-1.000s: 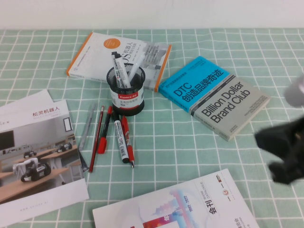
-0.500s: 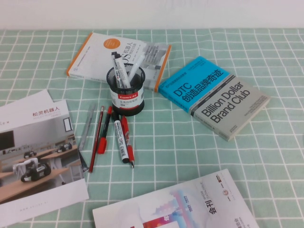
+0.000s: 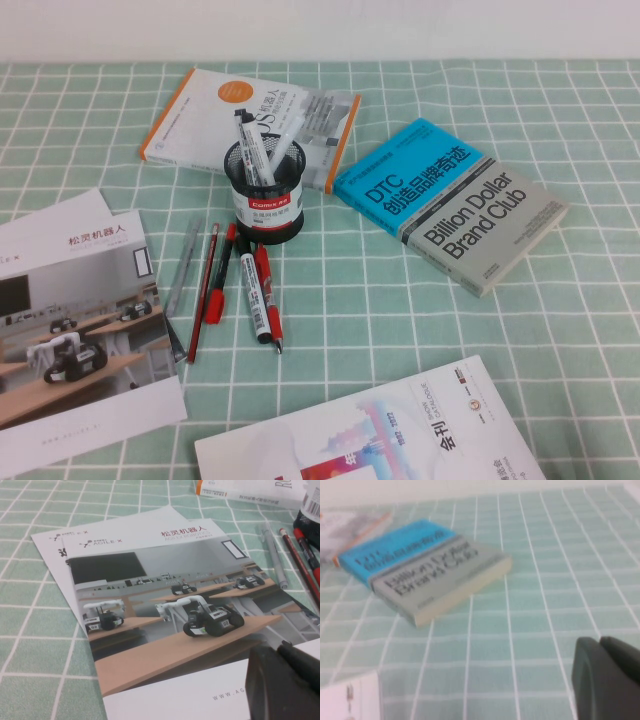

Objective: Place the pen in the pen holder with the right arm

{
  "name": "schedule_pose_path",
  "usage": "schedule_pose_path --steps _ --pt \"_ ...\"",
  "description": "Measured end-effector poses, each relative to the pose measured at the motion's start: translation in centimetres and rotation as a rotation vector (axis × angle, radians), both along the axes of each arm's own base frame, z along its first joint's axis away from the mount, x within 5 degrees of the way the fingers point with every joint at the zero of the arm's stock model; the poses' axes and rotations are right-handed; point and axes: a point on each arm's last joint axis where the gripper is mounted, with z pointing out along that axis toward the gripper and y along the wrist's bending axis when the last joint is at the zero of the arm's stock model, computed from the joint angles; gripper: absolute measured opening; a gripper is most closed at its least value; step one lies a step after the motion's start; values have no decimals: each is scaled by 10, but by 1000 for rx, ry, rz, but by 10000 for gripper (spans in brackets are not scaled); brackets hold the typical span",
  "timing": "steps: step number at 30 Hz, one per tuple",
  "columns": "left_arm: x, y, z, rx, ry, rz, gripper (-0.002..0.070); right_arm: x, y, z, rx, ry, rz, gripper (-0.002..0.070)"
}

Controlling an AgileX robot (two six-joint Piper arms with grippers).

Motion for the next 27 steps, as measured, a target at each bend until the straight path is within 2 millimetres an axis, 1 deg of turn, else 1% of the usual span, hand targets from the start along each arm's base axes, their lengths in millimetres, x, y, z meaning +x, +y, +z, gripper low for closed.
schedule_pose_path --steps 3,5,19,27 --pt "0 0 0 0 0 0 -6 -5 0 2 3 -60 0 -19" --pt "0 0 0 0 0 0 -6 -7 -1 2 3 -68 -1 -19" --pt "0 0 0 0 -1 0 -6 -9 -1 -4 -19 -15 -1 -19" --pt "0 0 0 0 -1 0 -6 -11 2 -12 -101 73 52 -19"
